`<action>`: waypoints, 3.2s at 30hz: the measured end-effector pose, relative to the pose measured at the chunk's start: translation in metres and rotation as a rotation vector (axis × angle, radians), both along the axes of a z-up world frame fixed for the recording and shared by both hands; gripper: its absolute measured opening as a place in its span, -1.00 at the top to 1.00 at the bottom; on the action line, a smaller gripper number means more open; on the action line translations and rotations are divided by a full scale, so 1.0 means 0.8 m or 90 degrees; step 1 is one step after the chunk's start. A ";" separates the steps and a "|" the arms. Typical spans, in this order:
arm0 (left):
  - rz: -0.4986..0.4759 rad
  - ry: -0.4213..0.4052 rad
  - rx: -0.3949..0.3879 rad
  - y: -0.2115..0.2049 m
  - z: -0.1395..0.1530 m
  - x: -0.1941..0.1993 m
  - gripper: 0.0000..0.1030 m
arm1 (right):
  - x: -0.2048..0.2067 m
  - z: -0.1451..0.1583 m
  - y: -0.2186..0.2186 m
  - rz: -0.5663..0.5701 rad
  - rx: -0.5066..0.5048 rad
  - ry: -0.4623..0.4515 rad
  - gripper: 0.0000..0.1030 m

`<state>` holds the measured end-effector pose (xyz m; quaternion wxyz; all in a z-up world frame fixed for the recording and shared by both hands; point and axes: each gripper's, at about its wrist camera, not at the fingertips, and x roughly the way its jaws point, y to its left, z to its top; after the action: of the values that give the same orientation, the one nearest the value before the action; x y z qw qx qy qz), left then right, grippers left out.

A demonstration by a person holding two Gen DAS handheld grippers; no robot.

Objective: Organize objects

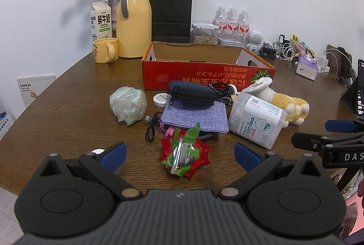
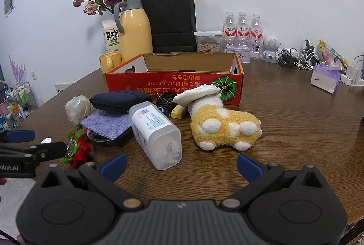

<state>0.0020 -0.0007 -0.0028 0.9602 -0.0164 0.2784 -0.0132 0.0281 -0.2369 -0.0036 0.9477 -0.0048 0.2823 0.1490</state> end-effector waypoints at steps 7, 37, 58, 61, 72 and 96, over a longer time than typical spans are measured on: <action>0.000 0.000 0.000 0.000 0.000 0.000 -1.00 | 0.000 0.000 0.000 0.000 0.000 0.000 -1.00; 0.000 -0.001 0.000 0.000 0.000 0.000 -1.00 | -0.002 0.002 0.002 0.000 -0.001 -0.001 -1.00; -0.001 -0.001 -0.001 0.001 0.002 0.000 -1.00 | -0.002 0.001 0.002 0.001 -0.001 0.000 -1.00; 0.000 0.000 -0.002 0.002 0.002 0.000 -1.00 | 0.001 0.000 0.001 0.003 -0.001 0.001 -1.00; 0.024 0.004 -0.014 0.018 -0.002 0.004 -1.00 | 0.008 -0.004 0.008 0.021 -0.003 0.011 -1.00; 0.161 0.087 -0.012 0.113 -0.042 0.041 -0.29 | 0.076 -0.030 0.058 0.116 -0.082 -0.017 -0.99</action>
<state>0.0352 0.0895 -0.0364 0.9329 -0.0610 0.3387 0.1065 0.0890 -0.1906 -0.0273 0.9317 -0.0932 0.2768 0.2158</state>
